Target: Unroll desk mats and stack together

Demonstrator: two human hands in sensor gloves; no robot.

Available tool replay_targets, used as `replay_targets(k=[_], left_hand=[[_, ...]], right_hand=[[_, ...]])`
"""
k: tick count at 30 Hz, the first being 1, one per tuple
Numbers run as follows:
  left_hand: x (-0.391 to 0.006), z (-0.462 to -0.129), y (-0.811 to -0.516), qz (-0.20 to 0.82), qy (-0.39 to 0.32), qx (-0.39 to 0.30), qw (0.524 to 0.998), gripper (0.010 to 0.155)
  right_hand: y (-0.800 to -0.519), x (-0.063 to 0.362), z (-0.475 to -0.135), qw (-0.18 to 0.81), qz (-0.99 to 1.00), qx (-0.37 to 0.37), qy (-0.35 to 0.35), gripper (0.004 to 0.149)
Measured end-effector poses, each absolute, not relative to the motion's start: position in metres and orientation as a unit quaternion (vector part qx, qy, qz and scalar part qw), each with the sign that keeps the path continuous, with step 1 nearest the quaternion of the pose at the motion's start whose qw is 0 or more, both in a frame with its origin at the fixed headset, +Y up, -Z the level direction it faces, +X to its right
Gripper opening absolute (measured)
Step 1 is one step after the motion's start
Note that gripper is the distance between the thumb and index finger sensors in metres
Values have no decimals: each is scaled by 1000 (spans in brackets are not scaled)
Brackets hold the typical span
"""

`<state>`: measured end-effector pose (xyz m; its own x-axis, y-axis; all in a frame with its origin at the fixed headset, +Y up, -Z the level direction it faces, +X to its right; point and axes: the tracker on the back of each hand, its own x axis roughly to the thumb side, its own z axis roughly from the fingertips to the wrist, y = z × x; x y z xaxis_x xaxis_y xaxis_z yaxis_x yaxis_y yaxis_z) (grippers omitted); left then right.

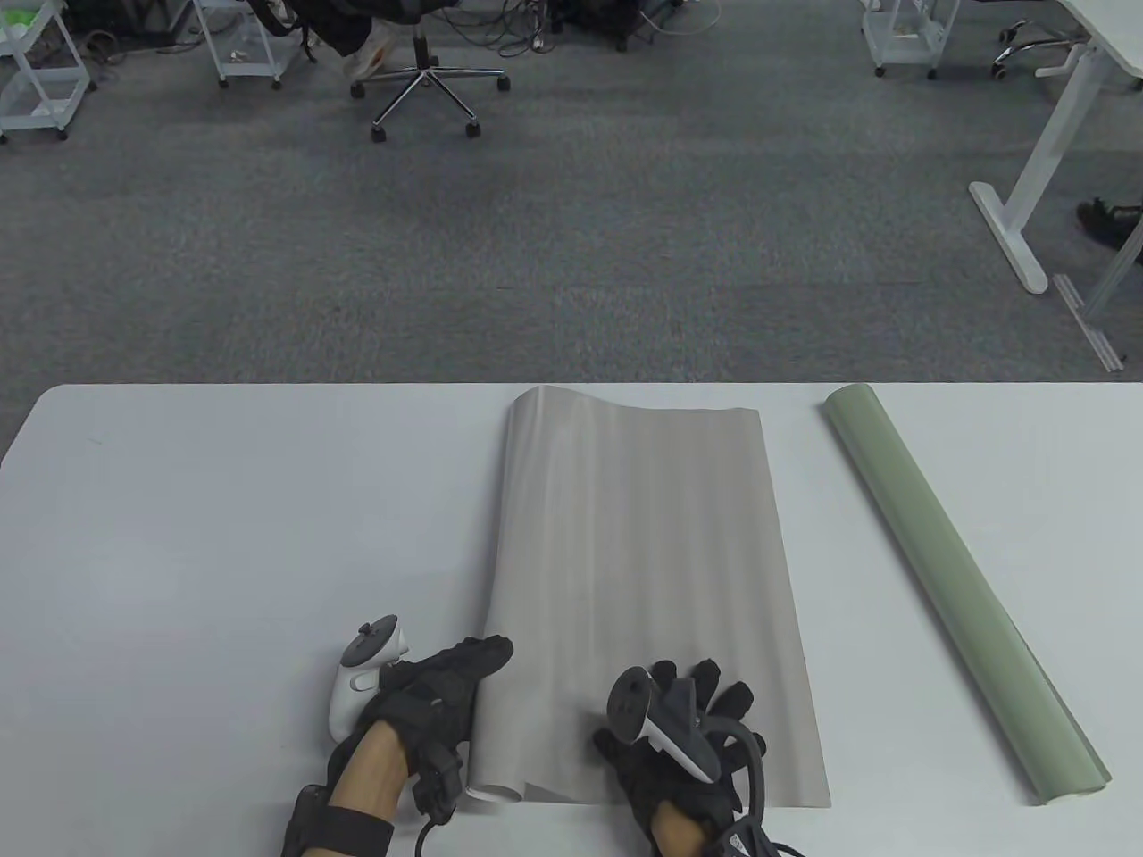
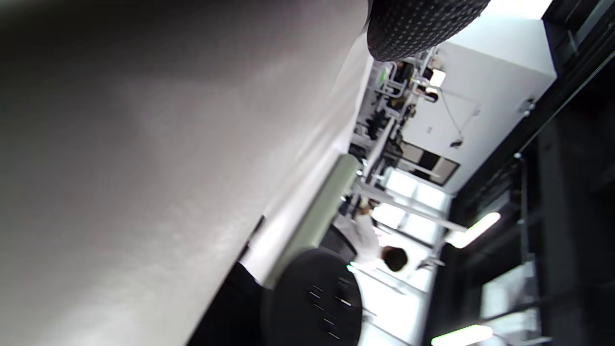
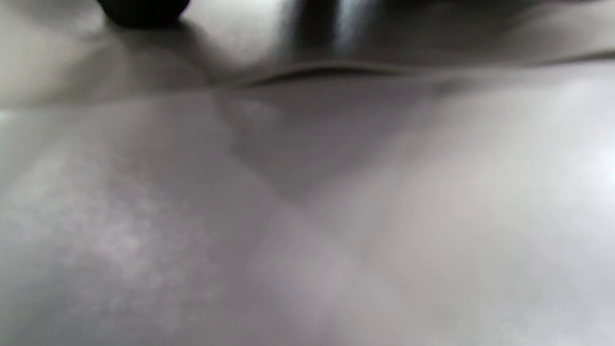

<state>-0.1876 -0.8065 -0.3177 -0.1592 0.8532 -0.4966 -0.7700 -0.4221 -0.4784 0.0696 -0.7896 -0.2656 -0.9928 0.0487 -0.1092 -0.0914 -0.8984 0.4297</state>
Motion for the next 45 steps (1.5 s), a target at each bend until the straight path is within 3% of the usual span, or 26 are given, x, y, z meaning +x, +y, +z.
replay_targets(k=[1,5,7,20,30,33,39,45], left_hand=[[-187,-317,-806,773,-63,-371,512,81],[-184,-315,-806,777,-77,-370,503,83],[-183,-316,-806,775,-88,-368,507,96],[-192,-309,-810,794,-88,-331,502,93],[-197,-306,-810,805,-90,-310,497,98],[-198,-306,-812,828,-96,-311,456,98],[-198,-306,-812,831,-105,-306,452,98],[-203,-304,-809,850,-107,-295,423,88]], right_hand=[[-790,70,-266,35,973,-46,224,95],[-790,70,-265,42,973,-48,223,94],[-790,70,-265,38,973,-47,221,94],[-790,74,-266,43,974,-40,218,93],[-792,75,-265,43,973,-40,221,94],[-792,75,-265,46,974,-40,220,94],[-792,76,-264,47,973,-41,221,94],[-792,76,-264,48,973,-44,221,94]])
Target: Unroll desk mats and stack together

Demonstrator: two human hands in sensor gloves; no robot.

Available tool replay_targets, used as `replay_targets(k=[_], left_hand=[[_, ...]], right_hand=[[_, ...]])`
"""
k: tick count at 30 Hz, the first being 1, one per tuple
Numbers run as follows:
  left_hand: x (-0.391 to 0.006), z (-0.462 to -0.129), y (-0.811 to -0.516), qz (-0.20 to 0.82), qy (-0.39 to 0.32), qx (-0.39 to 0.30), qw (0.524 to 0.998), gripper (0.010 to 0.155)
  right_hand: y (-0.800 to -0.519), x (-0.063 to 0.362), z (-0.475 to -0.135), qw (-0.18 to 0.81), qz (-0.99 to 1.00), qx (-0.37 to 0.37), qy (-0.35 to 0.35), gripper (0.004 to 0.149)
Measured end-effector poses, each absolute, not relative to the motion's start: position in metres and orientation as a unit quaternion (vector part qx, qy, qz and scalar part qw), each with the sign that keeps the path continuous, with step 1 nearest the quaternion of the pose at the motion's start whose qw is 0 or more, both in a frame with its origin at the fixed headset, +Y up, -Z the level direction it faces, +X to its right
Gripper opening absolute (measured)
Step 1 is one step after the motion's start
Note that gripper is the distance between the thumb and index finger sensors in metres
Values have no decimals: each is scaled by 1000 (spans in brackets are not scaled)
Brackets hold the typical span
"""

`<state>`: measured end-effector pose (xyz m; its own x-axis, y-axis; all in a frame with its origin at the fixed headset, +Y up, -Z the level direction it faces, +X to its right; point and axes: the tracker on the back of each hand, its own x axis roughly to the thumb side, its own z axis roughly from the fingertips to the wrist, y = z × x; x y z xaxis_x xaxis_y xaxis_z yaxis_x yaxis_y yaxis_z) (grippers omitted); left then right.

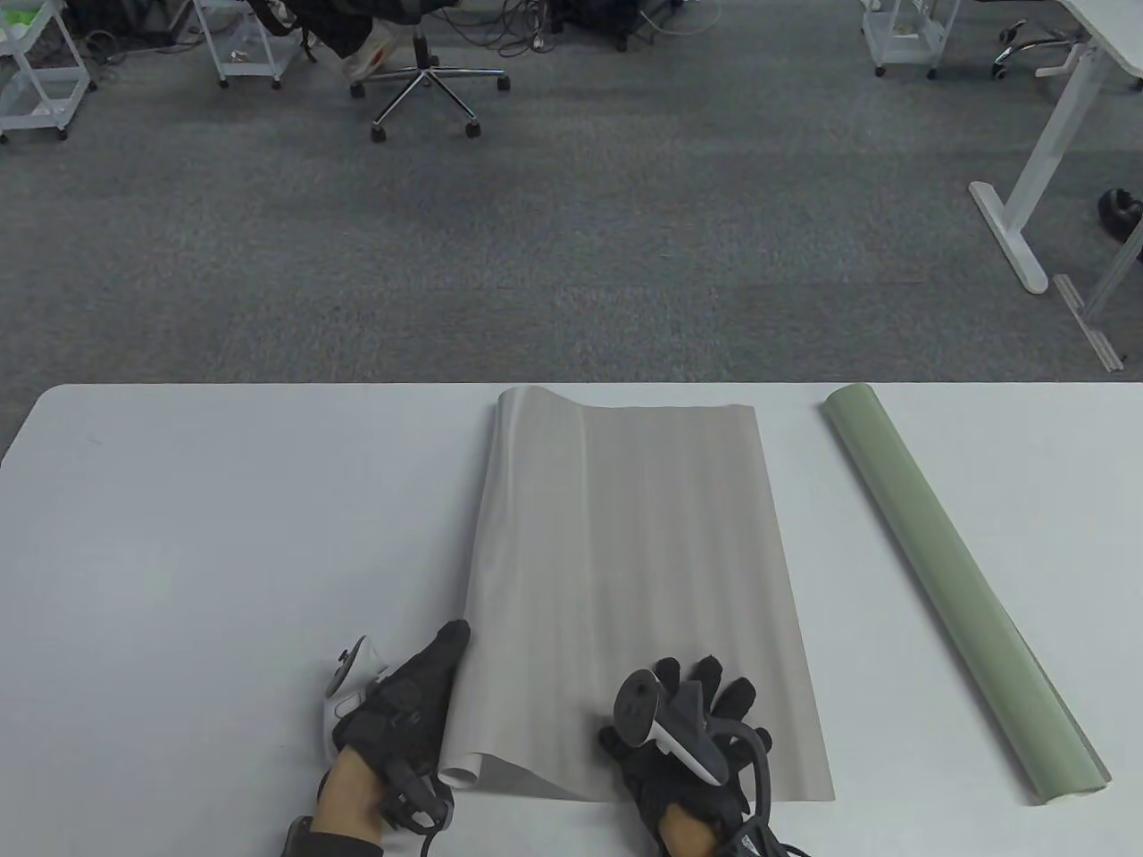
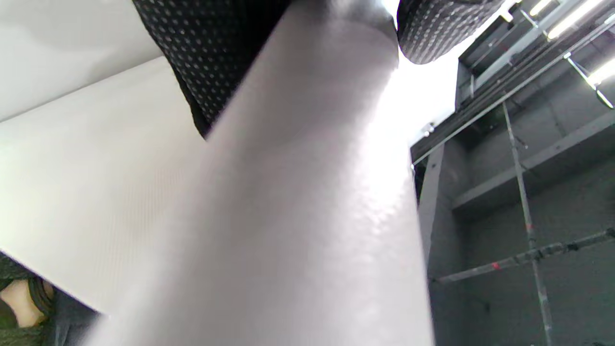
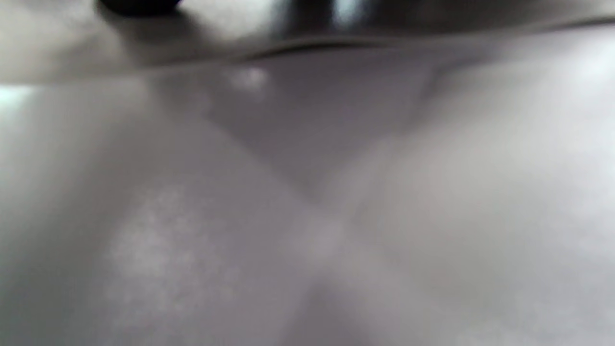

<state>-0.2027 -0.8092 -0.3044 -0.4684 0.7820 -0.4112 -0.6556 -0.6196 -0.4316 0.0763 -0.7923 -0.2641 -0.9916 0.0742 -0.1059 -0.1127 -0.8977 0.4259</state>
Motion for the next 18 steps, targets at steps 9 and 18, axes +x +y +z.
replay_targets(k=[9,18], left_hand=[[-210,-308,-809,853,-114,-281,425,90],[-214,-308,-810,844,-136,-300,423,92]], right_hand=[[-792,77,-264,49,974,-45,217,94],[-792,81,-265,59,972,-52,222,94]])
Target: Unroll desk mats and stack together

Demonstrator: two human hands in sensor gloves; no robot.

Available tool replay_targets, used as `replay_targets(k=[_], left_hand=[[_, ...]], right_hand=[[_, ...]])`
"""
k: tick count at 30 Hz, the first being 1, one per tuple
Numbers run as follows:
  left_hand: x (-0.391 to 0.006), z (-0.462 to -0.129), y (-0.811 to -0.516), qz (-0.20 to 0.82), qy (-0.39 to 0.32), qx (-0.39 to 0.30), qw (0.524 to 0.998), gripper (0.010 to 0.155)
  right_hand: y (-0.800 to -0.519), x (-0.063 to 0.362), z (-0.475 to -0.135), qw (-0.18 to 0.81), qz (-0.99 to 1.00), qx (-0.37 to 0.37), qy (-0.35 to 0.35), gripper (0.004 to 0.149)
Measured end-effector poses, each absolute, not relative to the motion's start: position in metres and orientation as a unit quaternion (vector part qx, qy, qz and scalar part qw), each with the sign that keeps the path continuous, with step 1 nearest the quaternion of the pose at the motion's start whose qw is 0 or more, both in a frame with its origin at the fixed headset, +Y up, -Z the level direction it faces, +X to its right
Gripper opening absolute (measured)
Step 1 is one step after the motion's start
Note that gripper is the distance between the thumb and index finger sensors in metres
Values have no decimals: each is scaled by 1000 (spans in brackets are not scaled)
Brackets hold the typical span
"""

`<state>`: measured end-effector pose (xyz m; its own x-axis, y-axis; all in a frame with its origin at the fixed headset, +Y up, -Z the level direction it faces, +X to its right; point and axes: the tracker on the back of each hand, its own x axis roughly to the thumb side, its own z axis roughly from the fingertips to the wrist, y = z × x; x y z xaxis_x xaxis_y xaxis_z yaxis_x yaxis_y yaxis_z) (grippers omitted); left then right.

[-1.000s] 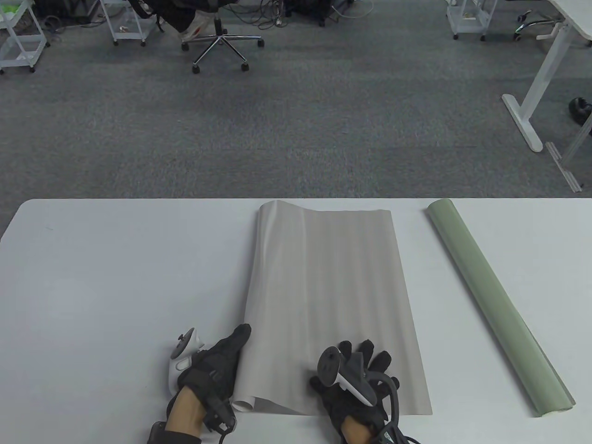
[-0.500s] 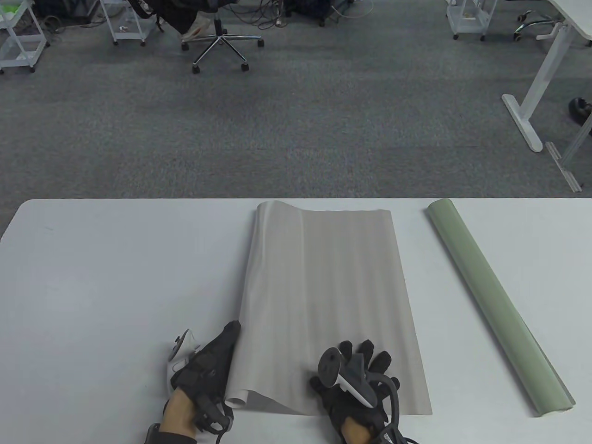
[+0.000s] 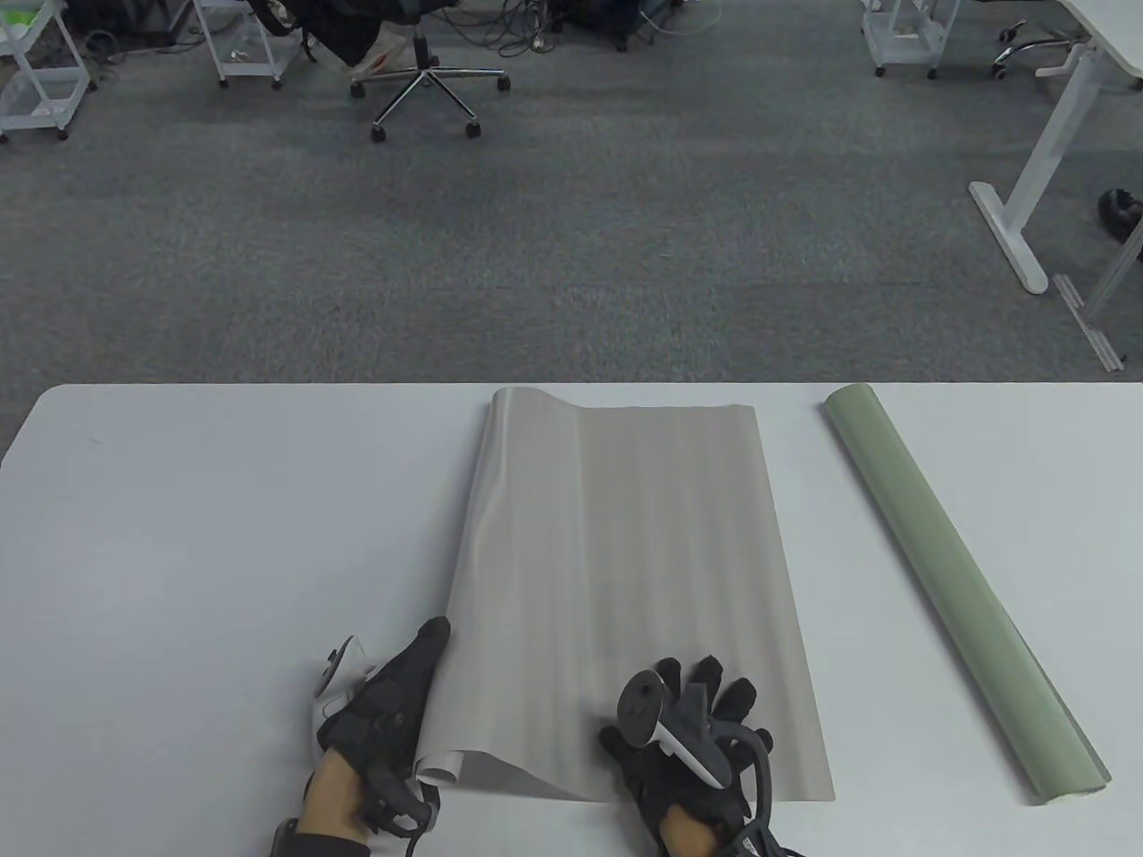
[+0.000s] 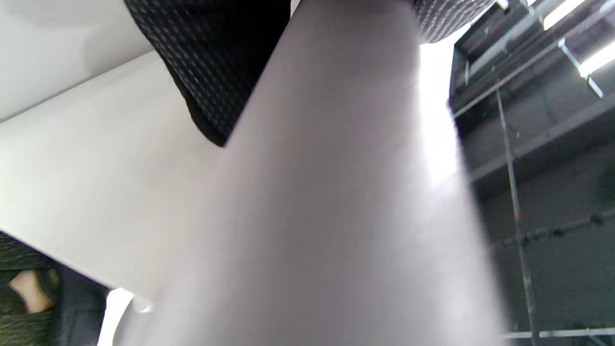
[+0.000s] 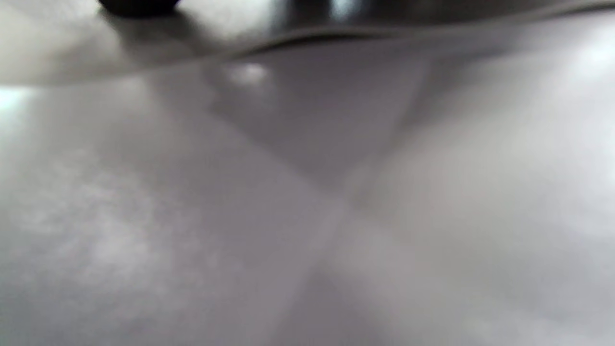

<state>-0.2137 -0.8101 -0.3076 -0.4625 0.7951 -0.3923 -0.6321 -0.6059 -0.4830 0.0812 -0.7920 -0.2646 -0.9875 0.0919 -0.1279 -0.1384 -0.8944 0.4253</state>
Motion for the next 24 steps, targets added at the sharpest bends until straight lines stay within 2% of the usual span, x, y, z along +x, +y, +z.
replay_targets(k=[2,12,16,20,24], left_hand=[[-215,-308,-810,846,-129,-285,431,93],[-222,-307,-811,861,-109,-272,415,92],[-226,-309,-811,855,-138,-281,414,95],[-229,-312,-808,856,-140,-259,425,96],[-234,-311,-808,847,-122,-237,460,95]], right_hand=[[-792,84,-265,62,972,-55,222,94],[-792,91,-264,64,972,-55,220,94],[-792,91,-264,66,971,-53,223,94],[-792,92,-264,65,972,-51,221,94],[-792,93,-263,66,972,-50,221,94]])
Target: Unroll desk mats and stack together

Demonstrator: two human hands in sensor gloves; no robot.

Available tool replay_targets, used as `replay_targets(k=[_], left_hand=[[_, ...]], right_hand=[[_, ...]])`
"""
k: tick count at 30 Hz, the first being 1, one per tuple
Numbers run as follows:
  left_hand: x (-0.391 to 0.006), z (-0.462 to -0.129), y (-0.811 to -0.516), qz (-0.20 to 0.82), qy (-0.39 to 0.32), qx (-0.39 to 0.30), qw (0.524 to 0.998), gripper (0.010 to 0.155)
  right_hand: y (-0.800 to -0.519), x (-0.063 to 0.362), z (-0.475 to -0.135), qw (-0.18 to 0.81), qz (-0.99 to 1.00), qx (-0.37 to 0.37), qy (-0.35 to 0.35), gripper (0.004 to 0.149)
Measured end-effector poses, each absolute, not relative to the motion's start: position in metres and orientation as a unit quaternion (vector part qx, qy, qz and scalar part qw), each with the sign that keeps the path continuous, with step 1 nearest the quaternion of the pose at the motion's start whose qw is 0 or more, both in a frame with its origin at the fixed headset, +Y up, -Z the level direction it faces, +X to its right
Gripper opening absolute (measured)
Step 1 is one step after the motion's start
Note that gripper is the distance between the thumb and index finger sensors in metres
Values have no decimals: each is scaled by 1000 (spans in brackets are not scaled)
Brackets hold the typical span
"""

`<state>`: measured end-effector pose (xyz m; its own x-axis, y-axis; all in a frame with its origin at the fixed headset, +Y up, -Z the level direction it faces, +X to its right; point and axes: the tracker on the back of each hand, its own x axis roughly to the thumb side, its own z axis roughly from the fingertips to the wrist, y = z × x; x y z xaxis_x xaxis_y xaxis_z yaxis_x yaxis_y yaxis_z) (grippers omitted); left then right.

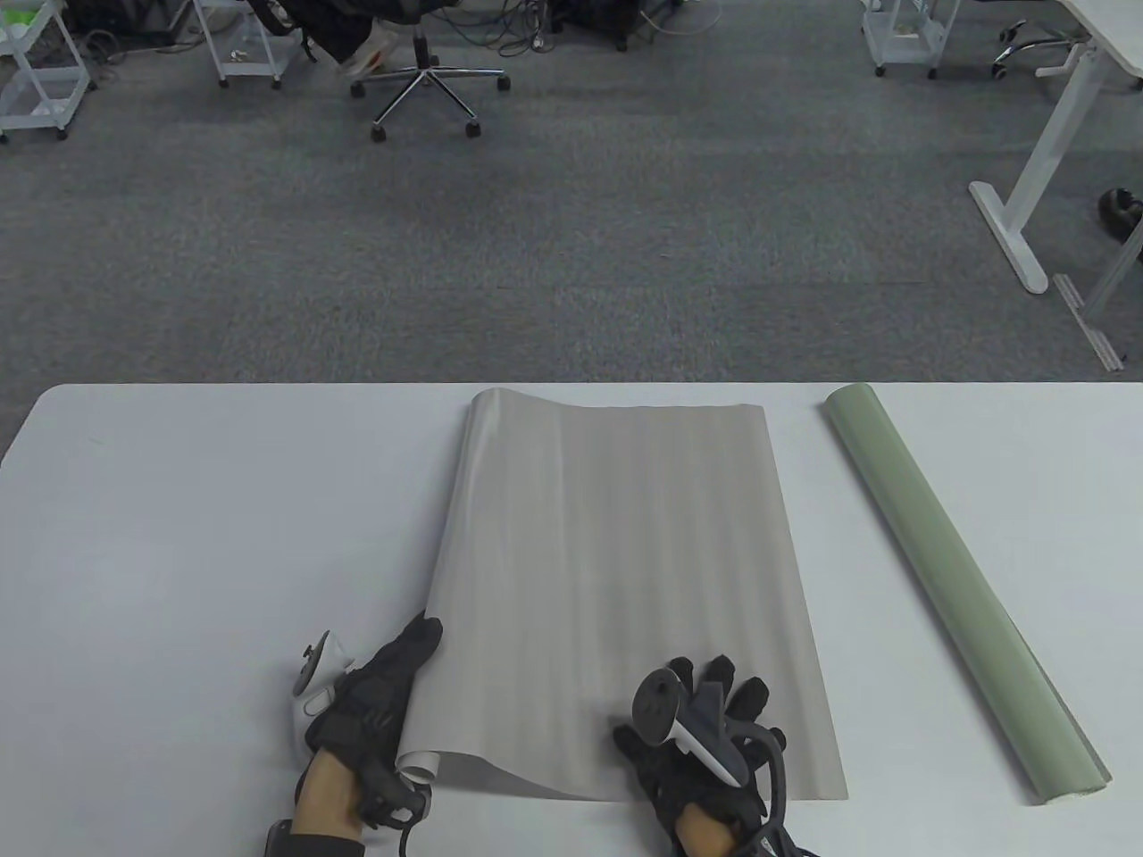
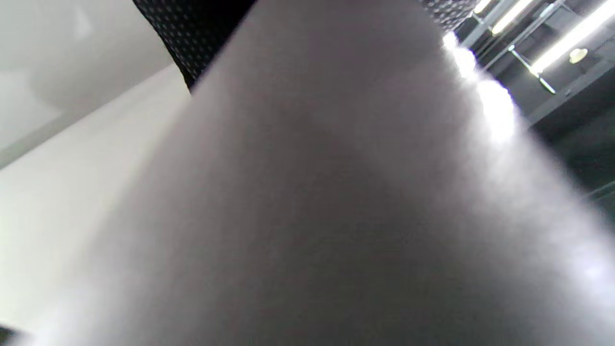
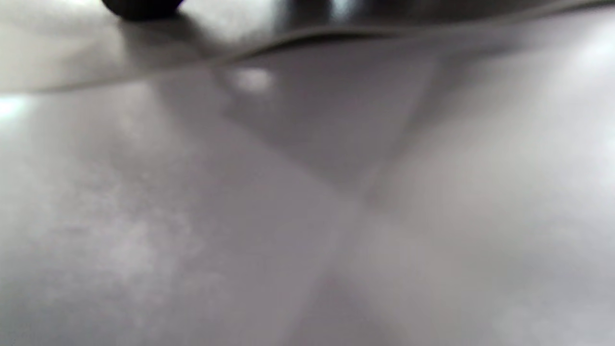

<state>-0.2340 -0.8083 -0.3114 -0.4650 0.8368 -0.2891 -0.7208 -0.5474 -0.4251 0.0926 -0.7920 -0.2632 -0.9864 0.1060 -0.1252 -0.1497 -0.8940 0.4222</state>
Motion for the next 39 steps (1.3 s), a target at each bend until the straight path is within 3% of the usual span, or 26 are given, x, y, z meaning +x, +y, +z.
replay_targets(k=[3,5,8,16,21,28,32,36,39], left_hand=[[-236,-310,-810,868,-110,-236,423,93],[-236,-309,-812,863,-107,-247,427,95],[-236,-310,-811,859,-141,-269,411,98],[-248,-313,-807,831,-116,-221,497,96],[-255,-309,-813,863,-97,-260,423,97],[-280,-309,-804,843,-132,-266,448,94],[-297,-307,-800,832,-112,-213,501,88],[-294,-302,-807,863,-97,-234,438,87],[-288,-302,-807,851,-131,-261,436,93]], right_hand=[[-792,92,-263,66,972,-50,222,93],[-792,93,-264,68,971,-50,224,94],[-792,93,-263,67,971,-47,223,93],[-792,94,-264,70,971,-47,225,93],[-792,94,-264,71,971,-47,224,93],[-792,93,-265,72,970,-47,229,93],[-792,94,-265,73,970,-47,229,94],[-792,94,-264,71,971,-47,224,93],[-792,94,-264,72,971,-47,224,93]])
